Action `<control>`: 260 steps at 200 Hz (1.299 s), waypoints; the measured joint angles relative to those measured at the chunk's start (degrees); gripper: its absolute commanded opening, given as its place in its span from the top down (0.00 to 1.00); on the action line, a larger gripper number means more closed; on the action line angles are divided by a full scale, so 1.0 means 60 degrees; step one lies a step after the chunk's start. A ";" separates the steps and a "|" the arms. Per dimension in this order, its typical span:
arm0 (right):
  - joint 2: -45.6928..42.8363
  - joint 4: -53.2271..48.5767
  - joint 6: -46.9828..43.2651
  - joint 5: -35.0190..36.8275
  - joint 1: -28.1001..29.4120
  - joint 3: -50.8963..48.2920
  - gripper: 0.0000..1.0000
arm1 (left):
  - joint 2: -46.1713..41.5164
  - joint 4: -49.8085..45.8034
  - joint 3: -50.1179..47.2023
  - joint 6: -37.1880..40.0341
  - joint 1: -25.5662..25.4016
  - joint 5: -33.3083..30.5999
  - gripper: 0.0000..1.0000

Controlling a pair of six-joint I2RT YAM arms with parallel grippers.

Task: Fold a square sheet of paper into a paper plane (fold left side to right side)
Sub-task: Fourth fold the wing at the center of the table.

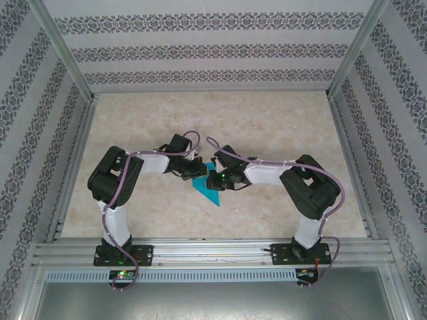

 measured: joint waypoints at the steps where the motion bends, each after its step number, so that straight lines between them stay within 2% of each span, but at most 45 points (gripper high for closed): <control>1: 0.0004 0.0004 0.0000 0.0000 0.0000 0.0000 1.00 | 0.0000 0.0000 0.0000 0.0000 0.0000 0.0000 0.99; 181: 0.0149 0.0000 0.0036 0.0339 0.0208 0.0036 1.00 | 0.0000 -0.0007 0.0000 0.0000 0.0000 -0.0036 1.00; 260: -0.0219 0.0331 0.0291 0.0590 0.0397 -0.0503 1.00 | 0.0000 -0.0047 0.0000 -0.0004 -0.0022 -0.0018 1.00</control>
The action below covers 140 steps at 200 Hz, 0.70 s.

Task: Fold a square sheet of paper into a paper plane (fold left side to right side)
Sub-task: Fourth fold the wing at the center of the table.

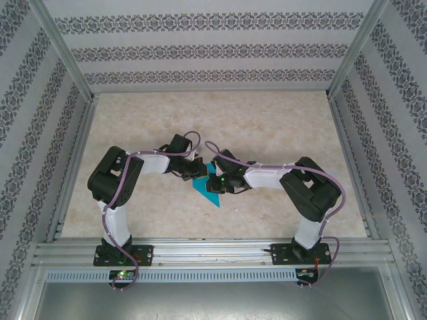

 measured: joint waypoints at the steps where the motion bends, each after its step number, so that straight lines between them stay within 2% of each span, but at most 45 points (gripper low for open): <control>1: -0.0007 0.0004 0.0004 0.0004 0.0000 -0.0007 1.00 | 0.0000 0.0000 0.0000 0.0000 0.0000 0.0000 1.00; 140: -0.0732 0.0080 0.0430 0.0062 0.0124 -0.0878 1.00 | 0.0000 -0.0066 0.0004 0.0004 -0.0015 0.0066 1.00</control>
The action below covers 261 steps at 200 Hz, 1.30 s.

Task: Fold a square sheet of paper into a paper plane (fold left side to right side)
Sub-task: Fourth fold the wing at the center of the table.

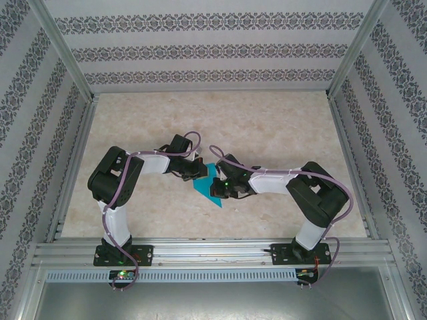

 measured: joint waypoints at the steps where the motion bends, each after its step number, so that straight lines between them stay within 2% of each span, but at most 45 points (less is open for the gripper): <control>1: -0.0004 -0.0004 0.0000 0.0000 0.0000 0.0000 1.00 | 0.0004 0.0000 0.0000 0.0000 0.0000 0.0004 1.00; 261: -0.1202 -0.0481 0.0685 -0.0178 0.0189 -0.1169 1.00 | 0.0036 -0.0204 0.0117 0.0044 -0.0004 0.0004 1.00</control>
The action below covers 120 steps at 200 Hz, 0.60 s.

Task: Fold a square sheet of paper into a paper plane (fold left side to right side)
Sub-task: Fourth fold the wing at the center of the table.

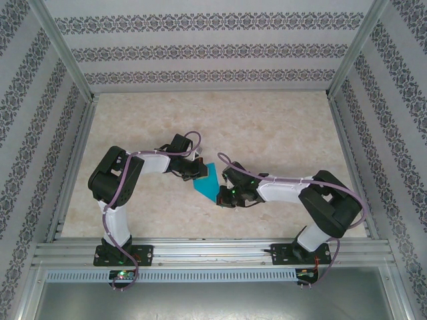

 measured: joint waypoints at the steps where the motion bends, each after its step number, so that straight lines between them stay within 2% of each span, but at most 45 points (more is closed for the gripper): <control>1: -0.0004 0.0000 0.0004 0.0000 0.0000 -0.0007 1.00 | 0.0000 -0.0004 0.0000 0.0000 0.0000 0.0000 1.00; 36: -0.0240 -0.0047 0.0069 -0.0044 0.0000 -0.0240 1.00 | 0.0000 -0.0018 0.0011 0.0004 0.0000 0.0000 1.00; 68: -0.0444 -0.0408 0.0062 -0.0076 0.0044 -0.0295 0.94 | 0.0000 -0.0018 0.0011 0.0025 0.0000 0.0029 0.98; 79: -0.0554 -0.0703 0.0025 -0.0080 0.0044 -0.0295 0.88 | 0.0000 -0.0018 0.0018 0.0022 0.0000 0.0047 0.96; 120: -0.1322 -0.1534 -0.0765 -0.0157 -0.0437 -0.0215 0.55 | -0.0018 -0.0087 0.0208 -0.0022 0.0004 0.0022 0.84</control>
